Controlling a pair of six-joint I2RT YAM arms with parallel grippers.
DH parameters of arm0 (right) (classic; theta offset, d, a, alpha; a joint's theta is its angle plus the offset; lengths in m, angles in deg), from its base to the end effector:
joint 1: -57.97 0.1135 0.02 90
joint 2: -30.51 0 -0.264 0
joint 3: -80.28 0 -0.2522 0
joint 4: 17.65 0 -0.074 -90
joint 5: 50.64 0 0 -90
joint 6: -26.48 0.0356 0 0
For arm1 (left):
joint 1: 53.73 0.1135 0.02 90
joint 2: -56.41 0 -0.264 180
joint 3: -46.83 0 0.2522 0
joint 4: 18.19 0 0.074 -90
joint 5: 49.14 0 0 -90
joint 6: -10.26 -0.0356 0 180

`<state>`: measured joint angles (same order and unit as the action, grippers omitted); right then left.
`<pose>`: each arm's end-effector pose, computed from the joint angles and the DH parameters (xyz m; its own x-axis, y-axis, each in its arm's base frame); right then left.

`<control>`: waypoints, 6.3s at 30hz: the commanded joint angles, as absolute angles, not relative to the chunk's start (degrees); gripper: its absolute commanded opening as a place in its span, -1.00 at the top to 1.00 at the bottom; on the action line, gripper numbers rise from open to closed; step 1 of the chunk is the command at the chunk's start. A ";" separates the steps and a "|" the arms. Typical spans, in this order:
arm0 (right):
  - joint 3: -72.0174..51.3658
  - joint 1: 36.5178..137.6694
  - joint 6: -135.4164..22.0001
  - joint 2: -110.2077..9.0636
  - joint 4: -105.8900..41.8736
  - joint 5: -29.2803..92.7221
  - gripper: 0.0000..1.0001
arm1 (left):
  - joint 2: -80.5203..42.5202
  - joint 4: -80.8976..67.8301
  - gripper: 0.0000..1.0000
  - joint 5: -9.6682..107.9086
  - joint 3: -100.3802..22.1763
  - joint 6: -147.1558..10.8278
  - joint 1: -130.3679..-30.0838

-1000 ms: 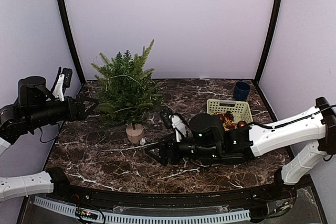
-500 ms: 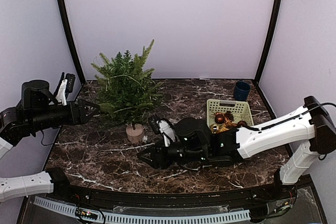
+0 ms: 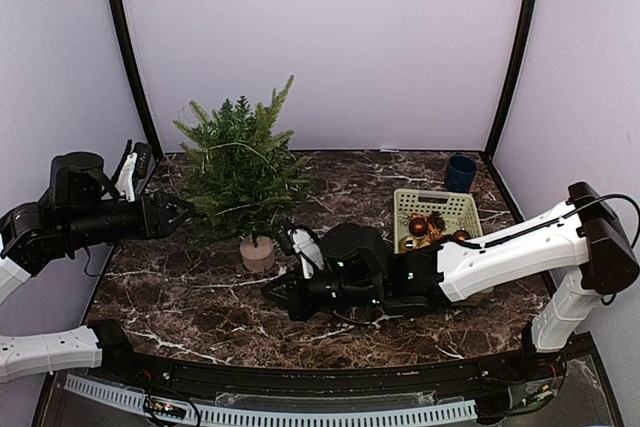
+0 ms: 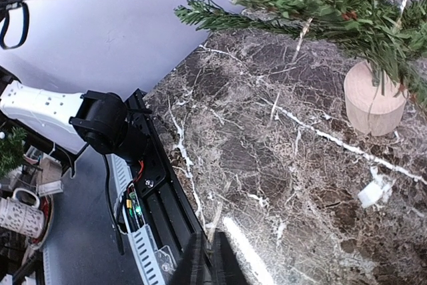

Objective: Decorate the small christmas tree

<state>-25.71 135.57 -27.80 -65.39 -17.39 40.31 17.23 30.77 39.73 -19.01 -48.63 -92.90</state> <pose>0.0828 0.3740 0.2417 -0.6325 -0.1581 -0.7583 -0.7439 0.3967 0.5378 0.1106 -0.0892 0.3519 -0.5708 -0.2012 -0.7960 0.3766 0.7973 -0.4716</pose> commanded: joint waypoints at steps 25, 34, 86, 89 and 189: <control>-26.60 124.97 -34.74 -52.86 -26.42 45.85 1.00 | 16.64 27.20 1.00 37.90 -17.37 -47.98 -92.99; -25.43 121.97 -35.99 -55.90 -23.10 40.43 1.00 | 16.52 27.16 1.00 37.78 -17.26 -47.93 -92.98; -11.52 109.46 -45.44 -64.53 -30.52 30.86 1.00 | 16.09 27.77 1.00 36.25 -17.43 -47.98 -92.97; -11.43 108.85 -45.62 -64.78 -30.53 30.09 1.00 | 16.40 27.99 1.00 35.97 -17.47 -47.84 -92.98; -52.01 86.33 -15.74 -34.44 -44.67 46.96 0.04 | 19.56 8.75 -0.68 43.48 -2.64 -72.42 -58.47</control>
<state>-51.00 87.18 -19.12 -32.45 -52.38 46.17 18.15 14.01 41.33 -5.28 -69.46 -58.74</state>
